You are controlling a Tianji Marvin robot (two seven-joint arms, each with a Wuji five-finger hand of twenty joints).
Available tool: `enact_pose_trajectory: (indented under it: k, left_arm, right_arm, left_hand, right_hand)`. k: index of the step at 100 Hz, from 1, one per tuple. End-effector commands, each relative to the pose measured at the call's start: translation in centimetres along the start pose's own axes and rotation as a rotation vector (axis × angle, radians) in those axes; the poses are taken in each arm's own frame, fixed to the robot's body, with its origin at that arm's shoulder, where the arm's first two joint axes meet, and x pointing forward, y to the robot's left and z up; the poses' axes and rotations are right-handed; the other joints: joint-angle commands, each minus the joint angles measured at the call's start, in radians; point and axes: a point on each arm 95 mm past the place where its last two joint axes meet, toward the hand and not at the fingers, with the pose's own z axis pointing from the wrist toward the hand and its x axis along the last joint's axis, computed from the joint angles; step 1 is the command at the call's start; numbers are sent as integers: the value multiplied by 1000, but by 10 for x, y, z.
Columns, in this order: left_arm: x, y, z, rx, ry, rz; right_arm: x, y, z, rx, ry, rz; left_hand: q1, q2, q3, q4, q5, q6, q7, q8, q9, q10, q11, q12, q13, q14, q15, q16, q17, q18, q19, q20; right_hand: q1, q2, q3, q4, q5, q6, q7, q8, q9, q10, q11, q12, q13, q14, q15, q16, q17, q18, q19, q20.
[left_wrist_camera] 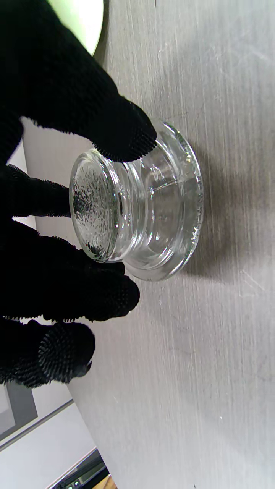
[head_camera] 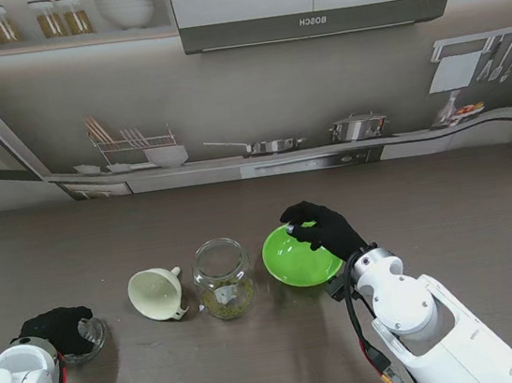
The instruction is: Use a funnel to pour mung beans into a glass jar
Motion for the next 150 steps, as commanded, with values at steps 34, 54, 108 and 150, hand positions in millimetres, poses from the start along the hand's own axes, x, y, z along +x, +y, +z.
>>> enact_pose_trajectory:
  k: [34, 54, 108, 150]
  left_arm:
    - [7, 27, 2, -69, -12, -42]
    - [10, 35, 3, -79, -23, -64]
    - [18, 56, 10, -95, -58, -132]
    - [22, 63, 9, -96, -63, -173]
  right_arm:
    - [-1, -4, -1, 21, -5, 7]
    - [-1, -4, -1, 22, -7, 8]
    - [-2, -5, 0, 24, -9, 15]
    - [-2, -4, 0, 20, -10, 14]
  left_hand:
    - [51, -11, 85, 22, 5, -8, 244, 140, 66, -55, 70, 31, 76, -4, 45, -20, 33, 27, 90, -21]
    - [83, 7, 104, 17, 5, 3, 400, 211, 113, -70, 102, 50, 124, -4, 54, -35, 70, 29, 108, -40]
    - [316, 22, -17, -56, 135, 11, 940, 293, 373, -148, 137, 397, 249, 3, 160, -93, 211, 67, 184, -119]
    - [348, 39, -8, -58, 206, 18, 966, 281, 455, -159, 130, 342, 250, 18, 210, -119, 253, 79, 185, -137]
  right_hand:
    - [6, 29, 6, 23, 21, -14, -5, -13, 13, 3, 0, -7, 13, 9, 7, 10, -10, 20, -10, 19]
    - [6, 29, 6, 23, 21, -14, -5, -13, 13, 4, 1, -7, 14, 9, 8, 11, -10, 20, -9, 20]
    - [8, 30, 6, 23, 28, -12, -5, -13, 12, 6, 1, -8, 12, 10, 8, 11, -11, 20, -9, 20]
    - [8, 31, 6, 23, 31, -11, -4, -13, 12, 6, 1, -8, 13, 9, 9, 11, -11, 20, -8, 20]
